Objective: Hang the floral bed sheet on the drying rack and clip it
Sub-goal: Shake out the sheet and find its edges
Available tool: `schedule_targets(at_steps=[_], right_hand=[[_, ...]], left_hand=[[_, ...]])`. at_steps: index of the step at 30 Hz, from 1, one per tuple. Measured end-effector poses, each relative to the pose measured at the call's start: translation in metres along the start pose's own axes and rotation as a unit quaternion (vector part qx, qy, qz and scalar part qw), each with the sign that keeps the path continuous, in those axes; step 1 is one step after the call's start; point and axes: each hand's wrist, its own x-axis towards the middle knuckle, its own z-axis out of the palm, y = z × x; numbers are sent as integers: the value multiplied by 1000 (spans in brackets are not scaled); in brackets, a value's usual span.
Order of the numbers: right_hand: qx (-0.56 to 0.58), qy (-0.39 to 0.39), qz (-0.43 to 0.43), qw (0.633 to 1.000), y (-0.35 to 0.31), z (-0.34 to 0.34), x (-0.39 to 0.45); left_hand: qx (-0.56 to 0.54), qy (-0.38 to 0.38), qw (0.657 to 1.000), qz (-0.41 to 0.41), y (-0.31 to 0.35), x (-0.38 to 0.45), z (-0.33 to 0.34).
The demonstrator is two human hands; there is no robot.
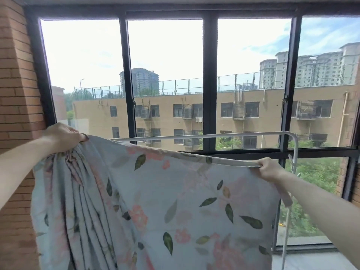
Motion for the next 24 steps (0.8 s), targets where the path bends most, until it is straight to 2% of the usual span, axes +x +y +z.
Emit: schedule_targets(at_steps=[3, 5, 7, 10, 11, 13, 16, 18, 21, 24], right_hand=[[168, 109, 18, 980, -43, -22, 5], [320, 176, 13, 931, -88, -41, 4], [381, 201, -24, 902, -127, -59, 7], [245, 142, -106, 953, -162, -71, 4], [219, 160, -122, 955, -169, -75, 5], [235, 208, -136, 940, -178, -83, 10], [170, 146, -151, 963, -189, -84, 10], [172, 156, -147, 961, -187, -84, 10], [188, 190, -120, 956, -169, -84, 12], [204, 165, -75, 962, -152, -79, 17]], left_hand=[[37, -11, 999, 4, -3, -1, 2], [53, -21, 998, 10, 0, -2, 3], [46, -59, 997, 13, 4, -6, 4], [12, -133, 990, 35, 14, -16, 6], [15, -154, 987, 48, 19, -22, 8], [14, -173, 983, 69, 27, -28, 11], [-3, -144, 985, 98, 33, -27, 11], [16, -131, 986, 105, 33, -25, 7], [89, -177, 974, 110, 32, -30, 0], [119, -214, 958, 147, 31, -35, 0]])
